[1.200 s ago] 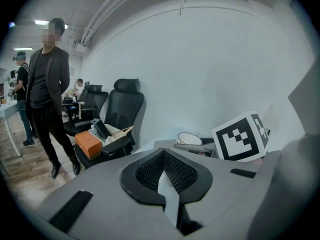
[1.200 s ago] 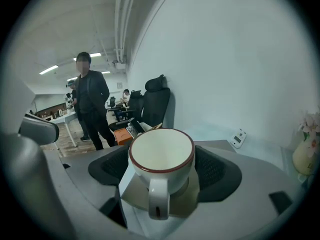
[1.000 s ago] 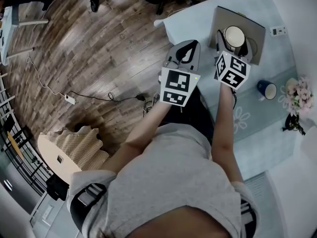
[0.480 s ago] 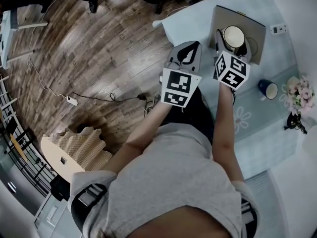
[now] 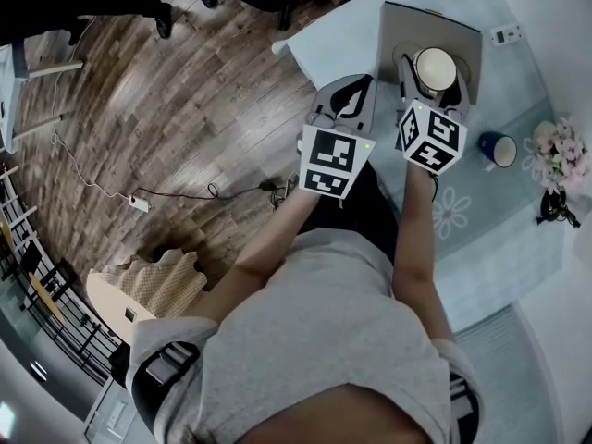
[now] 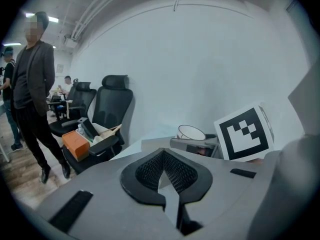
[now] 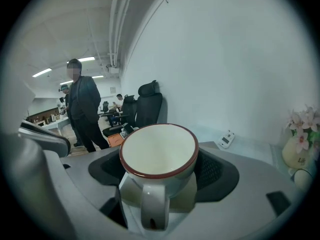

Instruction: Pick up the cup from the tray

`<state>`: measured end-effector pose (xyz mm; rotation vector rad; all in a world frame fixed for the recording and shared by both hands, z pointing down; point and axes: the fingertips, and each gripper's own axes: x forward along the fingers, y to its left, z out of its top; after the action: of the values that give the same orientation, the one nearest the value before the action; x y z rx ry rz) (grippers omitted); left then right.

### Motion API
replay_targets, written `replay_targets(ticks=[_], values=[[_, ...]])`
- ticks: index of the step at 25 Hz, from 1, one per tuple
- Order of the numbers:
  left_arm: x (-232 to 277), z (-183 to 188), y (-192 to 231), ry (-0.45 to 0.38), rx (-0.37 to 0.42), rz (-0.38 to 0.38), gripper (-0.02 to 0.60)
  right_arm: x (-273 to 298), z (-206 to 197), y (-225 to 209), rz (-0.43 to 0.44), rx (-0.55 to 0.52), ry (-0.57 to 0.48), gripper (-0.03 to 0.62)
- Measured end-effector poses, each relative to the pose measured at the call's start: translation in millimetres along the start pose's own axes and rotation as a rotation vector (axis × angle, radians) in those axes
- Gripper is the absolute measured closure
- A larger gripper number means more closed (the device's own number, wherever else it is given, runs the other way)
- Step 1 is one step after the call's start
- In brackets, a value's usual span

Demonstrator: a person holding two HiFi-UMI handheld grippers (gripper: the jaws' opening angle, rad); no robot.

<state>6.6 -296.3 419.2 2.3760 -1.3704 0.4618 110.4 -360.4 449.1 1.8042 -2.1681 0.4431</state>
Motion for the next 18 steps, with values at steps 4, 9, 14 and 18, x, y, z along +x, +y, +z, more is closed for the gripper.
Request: replay_targets(ticks=[4,9,14,18], values=[[2.9,-0.5,-24.0,0.001,0.028,-0.054,0.577,-20.6,-4.7,-17.3,-0.041,0.018,-0.006,0.237],[9.2,-1.9,-71.4,0.013,0.096,-0.198,0.577,-64.3,-22.7,-55.5,-0.178,0.076,-0.001,0.237],[10.0,-8.2,-114.7,0.033,0.152,-0.318,0.577,-103.4,-44.9,-84.4,-0.285,0.132,0.011,0.237],[11.8,-18.6,-149.7,0.059,0.201,-0.402,0.577,-128.4,-67.4,-106.8,-0.356,0.181,0.028,0.237]])
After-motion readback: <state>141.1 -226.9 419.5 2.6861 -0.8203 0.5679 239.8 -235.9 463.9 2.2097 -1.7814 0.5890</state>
